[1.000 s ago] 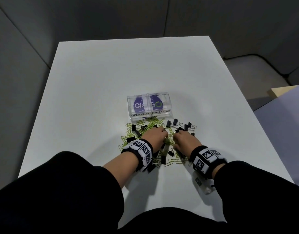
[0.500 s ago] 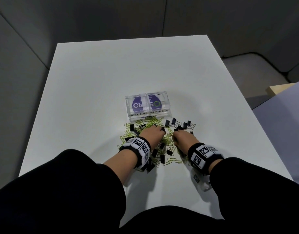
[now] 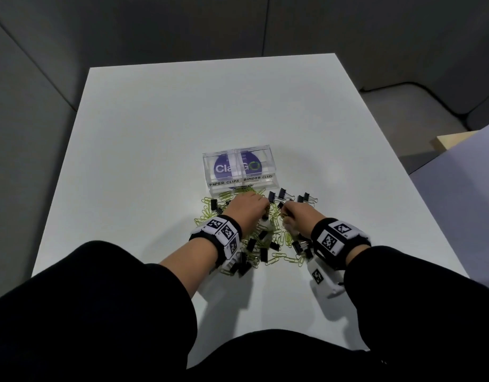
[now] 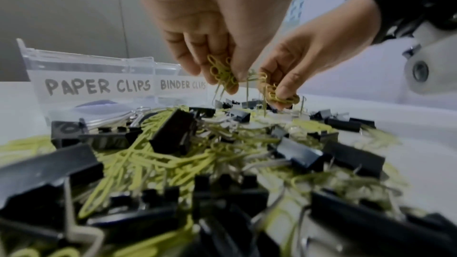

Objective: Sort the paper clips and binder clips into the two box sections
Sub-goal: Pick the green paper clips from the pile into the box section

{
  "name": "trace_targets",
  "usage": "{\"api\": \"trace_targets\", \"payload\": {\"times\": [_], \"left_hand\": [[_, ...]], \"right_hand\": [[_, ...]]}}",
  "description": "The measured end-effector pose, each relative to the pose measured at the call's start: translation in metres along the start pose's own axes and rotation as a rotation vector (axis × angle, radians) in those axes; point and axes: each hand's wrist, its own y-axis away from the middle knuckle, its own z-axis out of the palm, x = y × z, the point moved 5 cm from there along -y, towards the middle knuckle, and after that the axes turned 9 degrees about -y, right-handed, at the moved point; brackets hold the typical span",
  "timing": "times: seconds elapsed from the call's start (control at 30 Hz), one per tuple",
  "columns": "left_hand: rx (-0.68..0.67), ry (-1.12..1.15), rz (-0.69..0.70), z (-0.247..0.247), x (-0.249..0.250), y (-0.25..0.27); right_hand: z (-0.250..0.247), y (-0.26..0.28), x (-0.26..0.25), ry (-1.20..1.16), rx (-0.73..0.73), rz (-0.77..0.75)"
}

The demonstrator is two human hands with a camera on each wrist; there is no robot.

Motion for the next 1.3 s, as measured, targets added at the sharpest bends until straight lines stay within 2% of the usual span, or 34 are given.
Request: {"api": "trace_targets", "payload": {"times": [0.13, 0.3, 0.4, 0.47, 0.57, 0.67, 0.8, 0.93, 1.03, 1.3], "left_hand": [[-0.021, 0.204, -0.064, -0.004, -0.006, 0.005], [-0.036, 0.304, -0.115, -0.011, -0.014, 0.014], [-0.02, 0.221, -0.168, -0.018, -0.023, 0.026], [-0.021, 0.129, -0.198, -0.018, -0.03, 0.035], [-0.033, 0.115, -0.25, -0.014, -0.043, 0.048], [-0.128, 0.146, -0.291, -0.007, -0.051, 0.059], [-0.233, 0.327, -0.377, 0.002, -0.056, 0.069], [-0.252, 0.515, -0.45, 0.012, -0.062, 0.079], [-0.233, 0.61, -0.465, 0.014, -0.062, 0.084], [-0.239, 0.345, -0.425, 0.006, -0.062, 0.086]], "right_hand": [[-0.002, 0.001, -0.008, -0.076, 0.027, -0.021], [-0.004, -0.001, -0.017, -0.204, 0.077, -0.036], [-0.007, 0.0, -0.02, -0.238, 0.095, -0.028], [-0.005, 0.0, -0.021, -0.162, 0.068, -0.032], [0.002, 0.0, -0.019, -0.03, 0.035, -0.035], [0.007, 0.003, -0.018, 0.033, 0.026, -0.046], [0.023, 0.01, -0.02, 0.16, -0.067, -0.079], [0.034, 0.008, -0.021, 0.166, -0.009, -0.102], [0.039, 0.009, -0.019, 0.153, 0.007, -0.064], [0.043, 0.011, -0.023, 0.13, -0.012, -0.074]]}}
